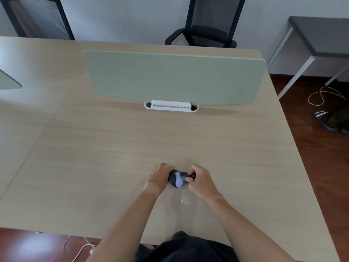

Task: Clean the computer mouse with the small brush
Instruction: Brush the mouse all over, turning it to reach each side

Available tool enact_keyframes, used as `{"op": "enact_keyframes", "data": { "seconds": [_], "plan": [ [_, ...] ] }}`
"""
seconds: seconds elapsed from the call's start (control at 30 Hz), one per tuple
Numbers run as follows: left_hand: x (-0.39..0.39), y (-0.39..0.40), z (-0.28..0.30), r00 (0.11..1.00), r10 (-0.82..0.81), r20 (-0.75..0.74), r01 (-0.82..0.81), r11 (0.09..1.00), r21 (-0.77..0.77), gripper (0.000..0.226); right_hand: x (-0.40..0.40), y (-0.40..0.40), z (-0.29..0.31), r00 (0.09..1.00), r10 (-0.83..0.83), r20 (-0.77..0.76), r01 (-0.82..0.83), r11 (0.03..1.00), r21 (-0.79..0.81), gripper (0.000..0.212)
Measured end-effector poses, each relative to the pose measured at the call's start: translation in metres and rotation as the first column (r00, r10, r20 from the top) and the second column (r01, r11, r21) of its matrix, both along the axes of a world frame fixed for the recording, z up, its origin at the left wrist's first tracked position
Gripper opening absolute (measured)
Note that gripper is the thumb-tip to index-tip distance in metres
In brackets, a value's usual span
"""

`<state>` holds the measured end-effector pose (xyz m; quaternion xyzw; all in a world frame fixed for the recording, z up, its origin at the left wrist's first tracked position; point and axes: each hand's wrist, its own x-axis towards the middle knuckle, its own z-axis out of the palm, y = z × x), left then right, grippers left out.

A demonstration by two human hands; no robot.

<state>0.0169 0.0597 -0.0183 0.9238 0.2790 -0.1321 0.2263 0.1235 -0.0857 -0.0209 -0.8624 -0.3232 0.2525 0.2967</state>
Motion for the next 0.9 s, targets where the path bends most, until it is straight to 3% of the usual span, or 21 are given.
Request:
{"op": "enact_keyframes", "data": {
  "seconds": [0.1,0.17,0.5,0.63,0.9],
  "plan": [
    [-0.001,0.000,0.000,1.000,0.014,-0.004,-0.014,1.000,0.010,0.033,0.010,-0.002,-0.001,0.981,-0.196,-0.008,0.196,0.979,0.045,0.016],
    [-0.001,0.001,-0.001,1.000,0.018,-0.004,-0.018,1.000,0.011,0.034,0.011,-0.004,0.002,0.968,-0.244,-0.054,0.246,0.968,0.057,0.017],
    [0.000,0.002,-0.002,1.000,0.026,0.001,-0.026,1.000,-0.015,0.034,-0.002,-0.018,-0.003,0.989,-0.072,-0.132,0.072,0.997,-0.003,0.022],
    [-0.001,0.000,-0.003,0.999,0.042,0.008,-0.042,0.999,-0.032,0.032,0.006,-0.009,0.005,0.939,-0.302,-0.163,0.324,0.938,0.124,0.021],
    [0.004,-0.004,0.001,0.997,0.079,-0.027,-0.079,0.997,-0.001,0.035,-0.009,-0.017,-0.002,0.968,-0.112,-0.225,0.103,0.993,-0.051,0.015]
  ]
}}
